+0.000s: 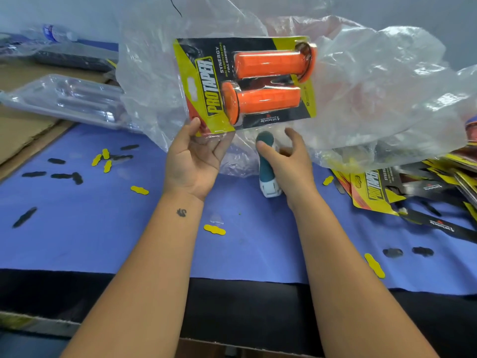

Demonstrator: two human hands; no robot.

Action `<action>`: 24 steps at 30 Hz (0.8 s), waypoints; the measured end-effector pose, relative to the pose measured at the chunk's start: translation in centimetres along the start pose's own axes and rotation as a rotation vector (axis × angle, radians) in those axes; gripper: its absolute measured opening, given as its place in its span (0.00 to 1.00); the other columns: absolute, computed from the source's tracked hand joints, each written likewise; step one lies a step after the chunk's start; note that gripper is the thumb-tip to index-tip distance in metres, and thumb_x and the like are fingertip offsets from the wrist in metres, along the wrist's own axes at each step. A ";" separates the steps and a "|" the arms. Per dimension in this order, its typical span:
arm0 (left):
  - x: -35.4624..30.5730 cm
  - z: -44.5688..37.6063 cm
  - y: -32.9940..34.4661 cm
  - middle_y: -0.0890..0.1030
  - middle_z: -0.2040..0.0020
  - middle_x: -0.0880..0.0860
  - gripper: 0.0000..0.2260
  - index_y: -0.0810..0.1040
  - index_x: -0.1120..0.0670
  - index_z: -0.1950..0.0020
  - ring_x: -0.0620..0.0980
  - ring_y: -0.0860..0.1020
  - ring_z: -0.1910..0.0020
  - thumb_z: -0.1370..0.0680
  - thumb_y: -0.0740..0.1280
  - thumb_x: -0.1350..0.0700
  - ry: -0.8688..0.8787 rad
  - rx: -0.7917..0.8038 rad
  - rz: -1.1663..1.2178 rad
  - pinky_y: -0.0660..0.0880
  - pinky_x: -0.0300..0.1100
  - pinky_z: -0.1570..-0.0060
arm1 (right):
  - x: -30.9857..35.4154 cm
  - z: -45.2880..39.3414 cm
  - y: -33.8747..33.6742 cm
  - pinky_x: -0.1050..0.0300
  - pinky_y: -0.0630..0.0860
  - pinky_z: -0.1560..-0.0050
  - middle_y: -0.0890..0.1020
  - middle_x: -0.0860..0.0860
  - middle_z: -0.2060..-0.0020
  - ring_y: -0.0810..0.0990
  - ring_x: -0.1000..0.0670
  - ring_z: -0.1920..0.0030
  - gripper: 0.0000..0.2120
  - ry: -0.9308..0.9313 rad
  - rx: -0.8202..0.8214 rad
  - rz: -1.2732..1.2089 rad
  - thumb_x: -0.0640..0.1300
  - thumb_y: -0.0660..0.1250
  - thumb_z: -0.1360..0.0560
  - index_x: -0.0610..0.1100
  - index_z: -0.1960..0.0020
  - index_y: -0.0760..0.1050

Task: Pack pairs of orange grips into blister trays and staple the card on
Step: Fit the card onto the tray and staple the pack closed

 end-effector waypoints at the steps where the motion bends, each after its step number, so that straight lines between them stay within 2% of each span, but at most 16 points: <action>1: 0.1 0.0 0.0 0.85 0.53 0.56 0.13 0.77 0.57 0.45 0.59 0.79 0.42 0.29 0.64 0.59 0.000 0.013 0.021 0.79 0.54 0.44 | 0.3 0.0 -0.3 0.44 0.74 0.37 0.76 0.49 0.40 0.76 0.46 0.38 0.30 -0.009 -0.044 0.026 0.53 0.71 0.33 0.56 0.32 0.70; 3: 0.2 0.0 0.1 0.85 0.53 0.57 0.12 0.78 0.58 0.46 0.60 0.81 0.45 0.28 0.63 0.59 -0.006 0.039 0.058 0.78 0.55 0.42 | 1.4 0.2 -0.8 0.45 0.73 0.36 0.75 0.51 0.43 0.74 0.45 0.38 0.23 -0.032 -0.102 0.011 0.48 0.64 0.38 0.57 0.43 0.76; 4: 0.3 0.0 0.1 0.85 0.54 0.58 0.11 0.79 0.59 0.48 0.60 0.82 0.47 0.27 0.63 0.59 -0.010 0.048 0.070 0.78 0.55 0.44 | 1.7 0.3 -0.9 0.49 0.75 0.39 0.77 0.51 0.44 0.76 0.47 0.40 0.21 -0.047 -0.091 -0.084 0.45 0.62 0.40 0.55 0.47 0.76; 6: 0.5 -0.1 0.0 0.85 0.53 0.59 0.11 0.81 0.59 0.50 0.60 0.83 0.48 0.26 0.61 0.59 -0.031 0.054 0.075 0.79 0.55 0.46 | 1.9 0.3 -1.0 0.65 0.76 0.56 0.81 0.55 0.57 0.80 0.58 0.56 0.15 -0.080 -0.056 -0.320 0.40 0.62 0.39 0.47 0.53 0.75; 7: 0.7 -0.1 0.0 0.85 0.51 0.58 0.11 0.82 0.59 0.50 0.60 0.82 0.47 0.25 0.61 0.59 -0.049 0.065 0.066 0.79 0.55 0.45 | 2.3 0.6 -1.2 0.70 0.73 0.64 0.81 0.59 0.65 0.79 0.62 0.65 0.10 -0.113 -0.050 -0.407 0.37 0.64 0.35 0.45 0.55 0.74; 8: 0.9 0.1 0.2 0.84 0.49 0.58 0.11 0.82 0.58 0.48 0.60 0.81 0.44 0.24 0.61 0.59 -0.070 0.085 0.047 0.79 0.54 0.44 | 2.6 0.8 -1.3 0.73 0.71 0.67 0.80 0.61 0.70 0.77 0.64 0.68 0.06 -0.133 -0.054 -0.473 0.35 0.66 0.30 0.45 0.56 0.73; 10: 1.1 0.5 0.6 0.83 0.45 0.57 0.11 0.80 0.56 0.45 0.61 0.77 0.38 0.26 0.63 0.60 -0.110 0.139 0.000 0.78 0.54 0.43 | 2.9 1.1 -1.9 0.72 0.73 0.62 0.81 0.60 0.68 0.79 0.62 0.63 0.08 -0.150 -0.080 -0.558 0.36 0.67 0.23 0.47 0.58 0.75; 12: 1.0 0.8 1.0 0.83 0.46 0.56 0.15 0.80 0.55 0.46 0.61 0.78 0.40 0.32 0.73 0.60 -0.142 0.190 -0.058 0.78 0.54 0.43 | 3.4 1.3 -2.3 0.62 0.73 0.54 0.80 0.52 0.64 0.78 0.54 0.60 0.09 -0.161 -0.062 -0.646 0.39 0.66 0.21 0.47 0.60 0.76; 13: 0.9 0.9 1.0 0.84 0.48 0.55 0.18 0.81 0.55 0.48 0.60 0.80 0.42 0.37 0.76 0.61 -0.156 0.208 -0.106 0.78 0.53 0.43 | 3.7 1.4 -2.5 0.58 0.73 0.53 0.78 0.50 0.64 0.77 0.52 0.61 0.10 -0.170 -0.036 -0.693 0.38 0.65 0.21 0.47 0.60 0.75; 15: 0.5 0.9 1.1 0.85 0.50 0.52 0.21 0.80 0.53 0.48 0.58 0.80 0.44 0.40 0.79 0.61 -0.164 0.210 -0.233 0.77 0.52 0.42 | 4.3 1.9 -2.8 0.57 0.73 0.54 0.77 0.48 0.64 0.76 0.52 0.63 0.10 -0.186 -0.008 -0.751 0.37 0.64 0.20 0.46 0.59 0.76; 18: -0.1 0.9 1.3 0.83 0.45 0.52 0.29 0.77 0.52 0.43 0.58 0.76 0.37 0.41 0.82 0.54 -0.126 0.201 -0.310 0.74 0.57 0.37 | 5.2 2.4 -3.6 0.59 0.75 0.57 0.76 0.48 0.64 0.75 0.53 0.64 0.10 -0.212 -0.001 -0.765 0.37 0.64 0.21 0.46 0.60 0.73; 20: -0.1 0.8 1.2 0.82 0.43 0.55 0.29 0.78 0.54 0.40 0.58 0.75 0.36 0.38 0.81 0.51 -0.128 0.184 -0.336 0.71 0.60 0.35 | 5.5 2.7 -4.5 0.59 0.75 0.60 0.76 0.49 0.66 0.75 0.53 0.66 0.12 -0.221 -0.011 -0.756 0.35 0.64 0.21 0.47 0.61 0.72; 22: 0.4 0.8 1.0 0.83 0.44 0.56 0.20 0.78 0.57 0.39 0.57 0.78 0.40 0.29 0.73 0.54 -0.137 0.152 -0.422 0.71 0.62 0.36 | 5.3 3.3 -5.8 0.59 0.75 0.62 0.75 0.51 0.69 0.74 0.54 0.69 0.14 -0.220 -0.025 -0.708 0.36 0.65 0.21 0.47 0.63 0.69; 24: 1.1 0.9 1.0 0.84 0.46 0.55 0.15 0.79 0.57 0.39 0.55 0.81 0.44 0.26 0.66 0.58 -0.133 0.135 -0.510 0.77 0.58 0.43 | 4.7 4.2 -7.0 0.60 0.76 0.63 0.74 0.54 0.71 0.75 0.55 0.69 0.14 -0.186 -0.040 -0.624 0.37 0.66 0.21 0.46 0.63 0.68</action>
Point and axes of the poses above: each hand's wrist, its own z-axis away from the middle knuckle, its own y-axis out of the palm, x = y × z, the point moved 5 cm from there along -z, towards the middle knuckle
